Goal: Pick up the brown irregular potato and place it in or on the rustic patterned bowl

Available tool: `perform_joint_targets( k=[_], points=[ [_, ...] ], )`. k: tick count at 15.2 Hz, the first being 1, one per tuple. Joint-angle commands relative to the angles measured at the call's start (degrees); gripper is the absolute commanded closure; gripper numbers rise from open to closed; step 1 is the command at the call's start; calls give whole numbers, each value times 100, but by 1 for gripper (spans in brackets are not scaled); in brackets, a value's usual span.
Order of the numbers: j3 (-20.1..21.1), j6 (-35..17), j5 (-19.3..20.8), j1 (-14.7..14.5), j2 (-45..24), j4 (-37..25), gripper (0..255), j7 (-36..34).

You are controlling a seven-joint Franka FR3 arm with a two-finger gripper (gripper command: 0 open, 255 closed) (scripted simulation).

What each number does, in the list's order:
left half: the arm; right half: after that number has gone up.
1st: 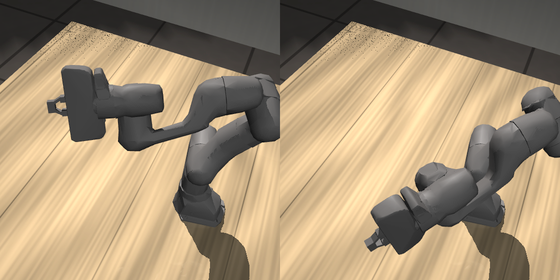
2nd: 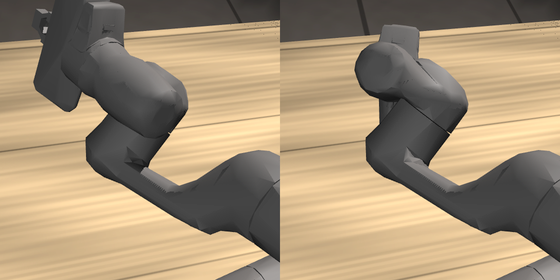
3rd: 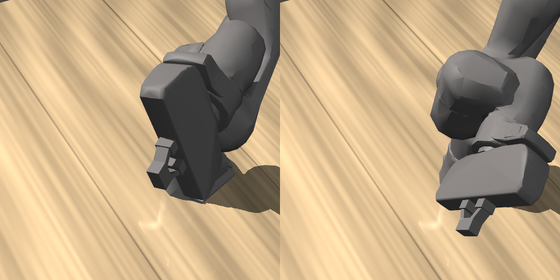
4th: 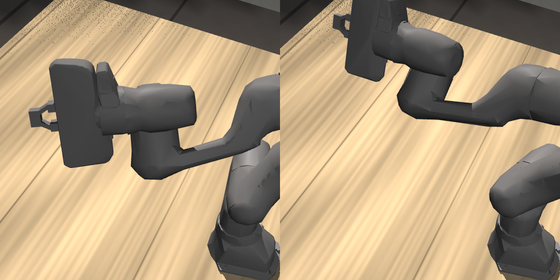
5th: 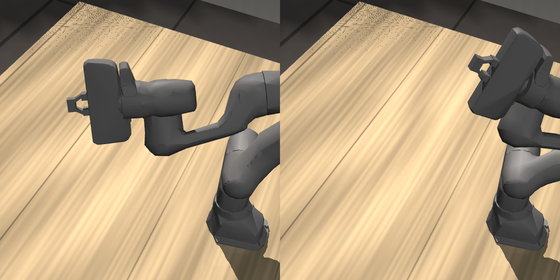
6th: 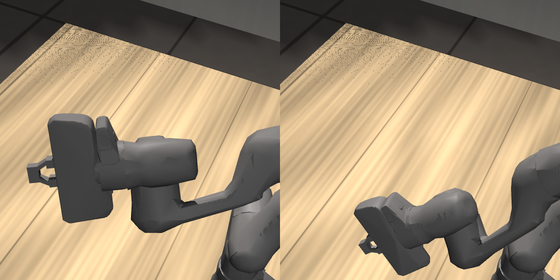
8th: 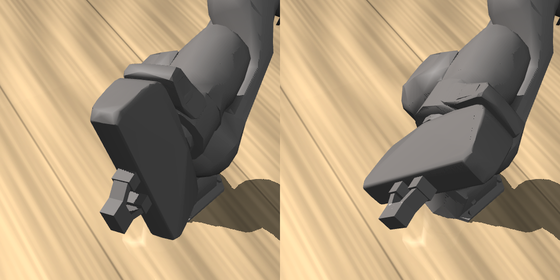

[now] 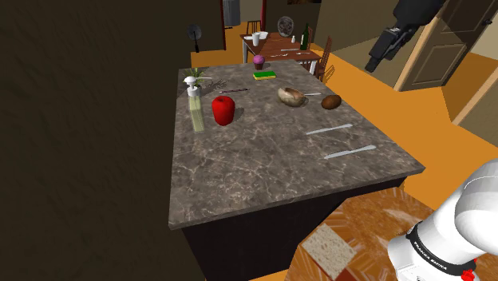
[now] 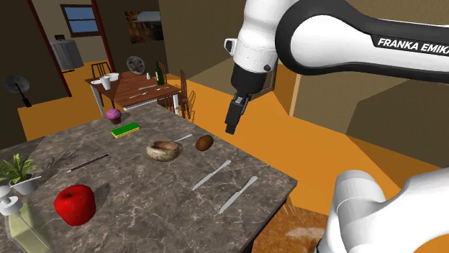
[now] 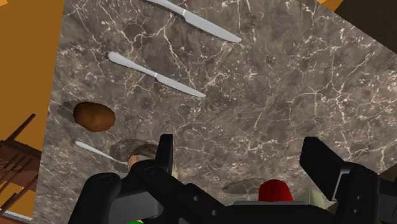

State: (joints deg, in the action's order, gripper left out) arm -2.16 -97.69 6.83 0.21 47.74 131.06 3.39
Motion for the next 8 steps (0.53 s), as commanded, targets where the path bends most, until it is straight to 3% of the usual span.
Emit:
perform_joint_targets(
  k=[1,8],
  points=[
    [0,0,0,0,0,0,0,0],
    [-588,-551,687,-95,-1055,3,0,1351]
  ],
)
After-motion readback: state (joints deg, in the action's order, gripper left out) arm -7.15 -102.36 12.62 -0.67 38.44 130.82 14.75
